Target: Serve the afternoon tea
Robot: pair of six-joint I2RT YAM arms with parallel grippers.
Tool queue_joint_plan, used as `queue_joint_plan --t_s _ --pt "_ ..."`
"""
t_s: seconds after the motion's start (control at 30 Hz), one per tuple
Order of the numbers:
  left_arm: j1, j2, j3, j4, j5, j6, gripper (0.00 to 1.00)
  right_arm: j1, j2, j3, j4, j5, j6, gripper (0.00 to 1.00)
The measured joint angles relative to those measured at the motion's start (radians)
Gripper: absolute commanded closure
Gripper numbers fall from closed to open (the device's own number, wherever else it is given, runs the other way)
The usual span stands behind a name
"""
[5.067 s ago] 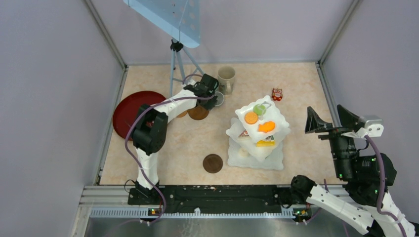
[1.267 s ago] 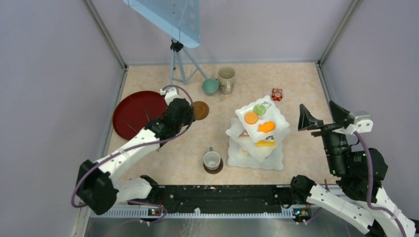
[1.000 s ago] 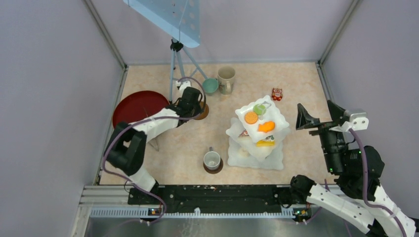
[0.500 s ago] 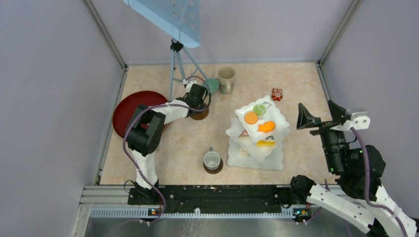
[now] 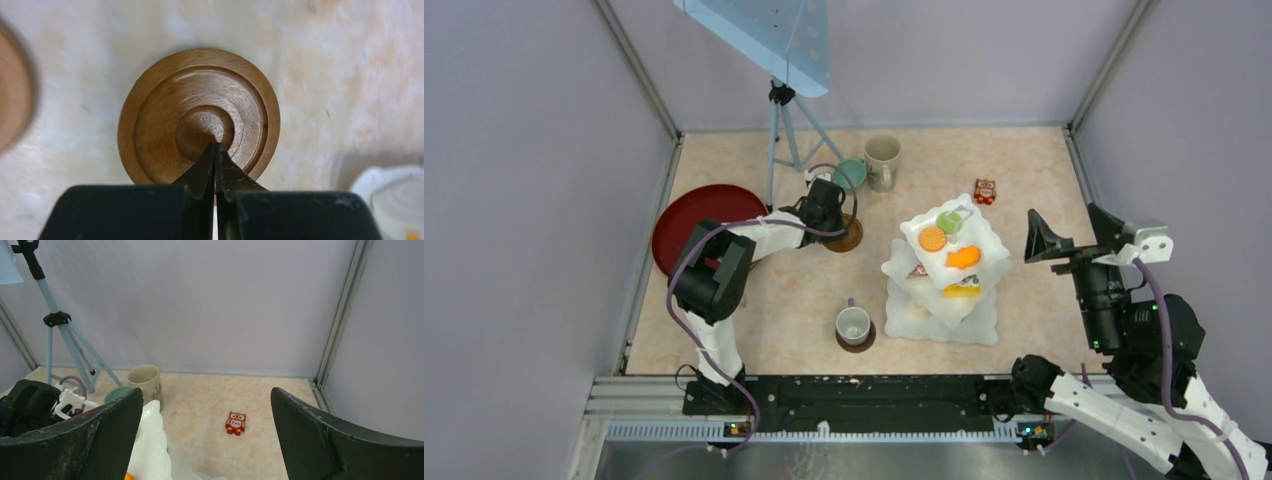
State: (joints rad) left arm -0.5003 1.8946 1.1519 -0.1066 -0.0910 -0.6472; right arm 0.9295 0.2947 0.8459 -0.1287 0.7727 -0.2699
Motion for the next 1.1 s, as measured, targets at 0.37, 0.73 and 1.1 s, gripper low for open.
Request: queue_joint_plan --t_s 0.37,0.73,1.1 --pt "-0.198 -0.117 -0.132 -0.053 0.071 -0.024 0.98 0.000 -0.027 0.000 -0.020 0.002 0.011 0.04" --pt "-0.241 -0.252 -0.262 -0.127 0.029 -0.082 0.99 0.000 -0.032 0.000 -0.033 0.003 0.029 0.04" --pt "-0.262 -0.263 -0.270 -0.134 0.023 -0.087 0.99 0.000 -0.032 0.000 -0.037 0.003 0.039 0.04"
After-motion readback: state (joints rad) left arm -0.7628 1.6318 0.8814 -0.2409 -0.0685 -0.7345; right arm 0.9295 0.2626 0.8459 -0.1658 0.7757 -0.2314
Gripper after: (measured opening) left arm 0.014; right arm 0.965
